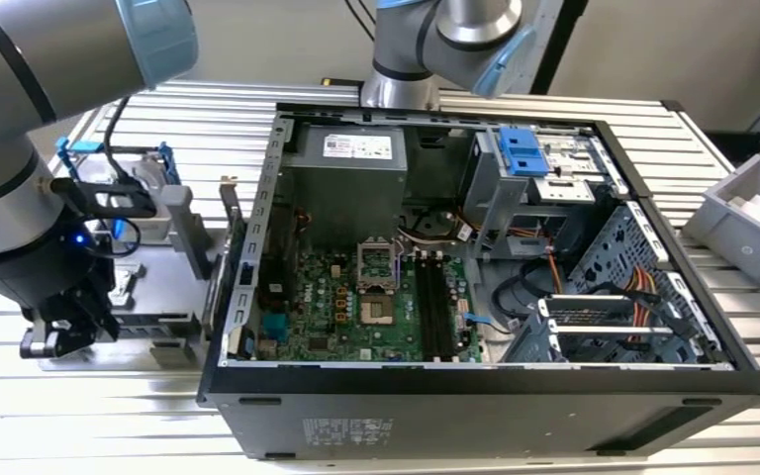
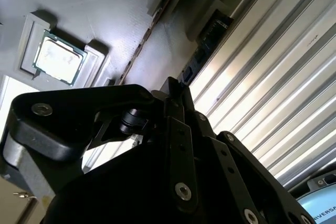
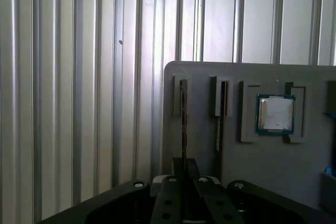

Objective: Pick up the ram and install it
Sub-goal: 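Pick up the ram and move it above insertion slot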

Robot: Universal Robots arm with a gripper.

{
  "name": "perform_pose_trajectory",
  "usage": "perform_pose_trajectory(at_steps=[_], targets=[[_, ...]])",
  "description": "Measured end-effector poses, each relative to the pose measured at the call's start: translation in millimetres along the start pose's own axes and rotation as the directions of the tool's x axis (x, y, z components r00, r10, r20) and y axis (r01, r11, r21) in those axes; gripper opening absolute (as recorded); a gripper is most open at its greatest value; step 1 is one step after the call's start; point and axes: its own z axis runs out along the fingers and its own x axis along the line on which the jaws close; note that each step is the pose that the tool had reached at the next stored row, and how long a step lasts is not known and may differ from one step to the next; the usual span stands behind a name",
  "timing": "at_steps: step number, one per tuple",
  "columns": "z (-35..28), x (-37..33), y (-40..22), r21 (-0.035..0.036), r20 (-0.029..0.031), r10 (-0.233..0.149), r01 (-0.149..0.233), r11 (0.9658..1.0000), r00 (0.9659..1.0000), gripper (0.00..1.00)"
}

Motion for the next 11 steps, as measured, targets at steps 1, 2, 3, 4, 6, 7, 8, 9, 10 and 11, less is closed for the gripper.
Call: perform_pose_trajectory(at_steps=[1,2,3,4,6,7,8,9,10,11], targets=[[-0.8,0.0,0.0,0.0001,0.0001,0.0,0.0,1.0,1.0,0.0],[-1.6,0.0,0.0,0.0001,0.0001,0.0,0.0,1.0,1.0,0.0],[-2.4,0.0,0.0,0.0002,0.0001,0.0,0.0,1.0,1.0,0.0],[-3.3,0.0,0.1,0.0,0.0,0.0,0.0,1.0,1.0,0.0],[-4.8,-0.1,0.0,0.0002,0.0001,0.0,0.0,1.0,1.0,0.0],[-5.7,-0.1,0.0,0.0001,0.0001,0.0,0.0,1.0,1.0,0.0],[-6.5,-0.1,0.1,0.0001,0.0001,0.0,0.0,1.0,1.0,0.0],[-7.4,-0.1,0.1,0.0,0.0,0.0,0.0,1.0,1.0,0.0],[-8.2,-0.1,0.1,0.0002,0.0002,0.0,0.0,1.0,1.0,0.0],[-9.1,-0.2,0.1,0.0001,0.0001,0.0,0.0,1.0,1.0,0.0]])
